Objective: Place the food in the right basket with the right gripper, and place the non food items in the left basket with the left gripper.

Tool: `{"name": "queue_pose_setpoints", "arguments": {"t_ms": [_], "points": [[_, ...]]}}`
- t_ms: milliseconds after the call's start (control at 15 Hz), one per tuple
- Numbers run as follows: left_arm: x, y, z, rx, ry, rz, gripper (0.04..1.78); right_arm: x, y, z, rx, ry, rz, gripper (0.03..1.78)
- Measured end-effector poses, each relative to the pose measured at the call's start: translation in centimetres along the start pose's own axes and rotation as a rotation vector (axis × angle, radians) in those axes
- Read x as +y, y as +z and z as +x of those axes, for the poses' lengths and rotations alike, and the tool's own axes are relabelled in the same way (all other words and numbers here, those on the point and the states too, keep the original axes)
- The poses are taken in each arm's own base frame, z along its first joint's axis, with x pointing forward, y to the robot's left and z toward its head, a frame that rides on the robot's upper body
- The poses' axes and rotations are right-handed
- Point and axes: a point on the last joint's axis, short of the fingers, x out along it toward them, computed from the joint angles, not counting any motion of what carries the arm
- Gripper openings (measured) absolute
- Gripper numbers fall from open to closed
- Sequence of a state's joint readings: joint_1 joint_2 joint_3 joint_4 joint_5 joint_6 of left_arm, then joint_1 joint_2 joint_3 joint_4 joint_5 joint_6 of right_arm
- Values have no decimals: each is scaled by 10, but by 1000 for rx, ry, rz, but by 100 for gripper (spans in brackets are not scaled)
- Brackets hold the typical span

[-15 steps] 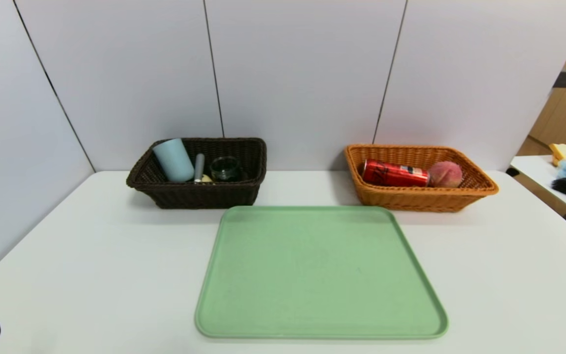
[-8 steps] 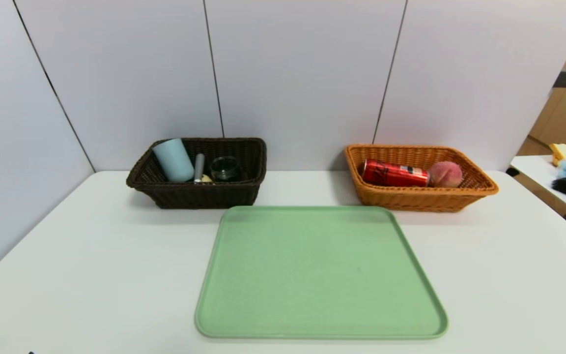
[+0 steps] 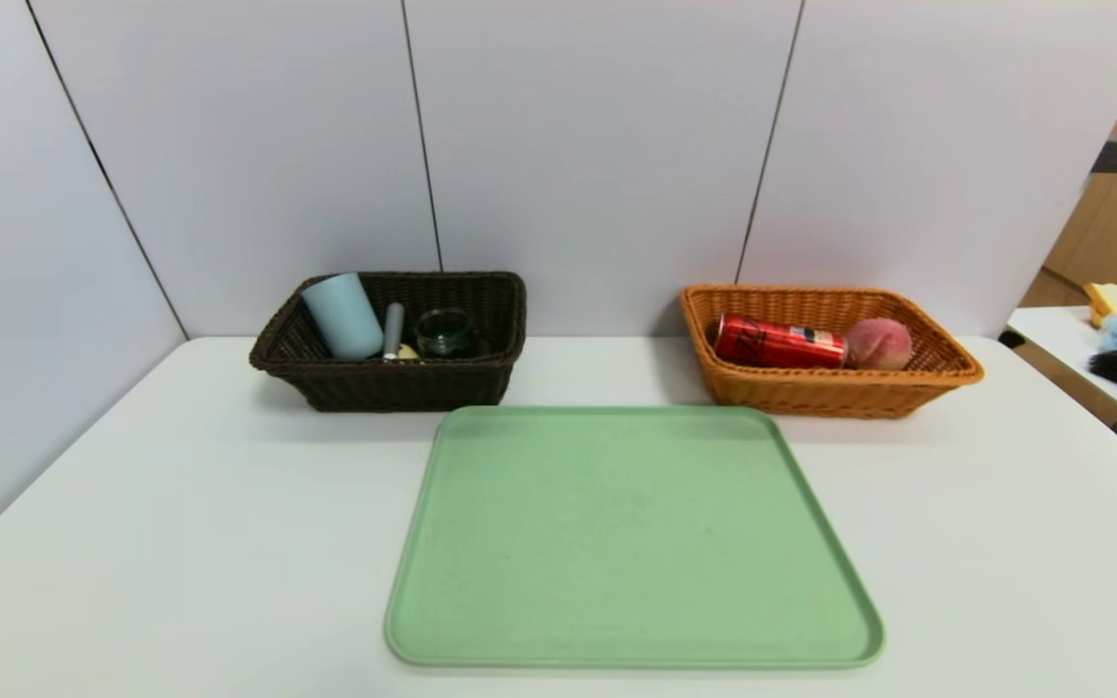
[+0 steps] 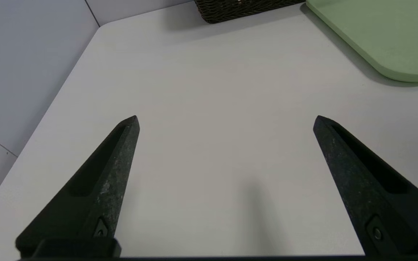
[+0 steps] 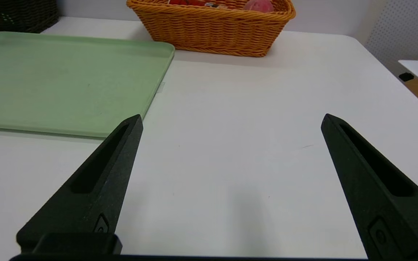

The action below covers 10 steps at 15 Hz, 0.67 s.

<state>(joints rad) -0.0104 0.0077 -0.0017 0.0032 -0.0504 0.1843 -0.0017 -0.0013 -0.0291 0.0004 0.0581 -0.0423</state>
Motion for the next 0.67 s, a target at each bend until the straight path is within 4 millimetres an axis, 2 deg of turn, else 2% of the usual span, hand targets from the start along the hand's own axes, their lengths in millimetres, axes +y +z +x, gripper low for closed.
{"name": "queue_pose_setpoints", "arguments": {"t_ms": [400,533,667], "points": [[0,-1,0,1,19,-62,169,-1,-4,0,28,-68,202,170],[0,-1,0,0,19,-56,169,-1,-3,0,24,-65,111,170],[0,-1,0,0,18,-53,169,0,-5,1,35,-24,-78,170]]}}
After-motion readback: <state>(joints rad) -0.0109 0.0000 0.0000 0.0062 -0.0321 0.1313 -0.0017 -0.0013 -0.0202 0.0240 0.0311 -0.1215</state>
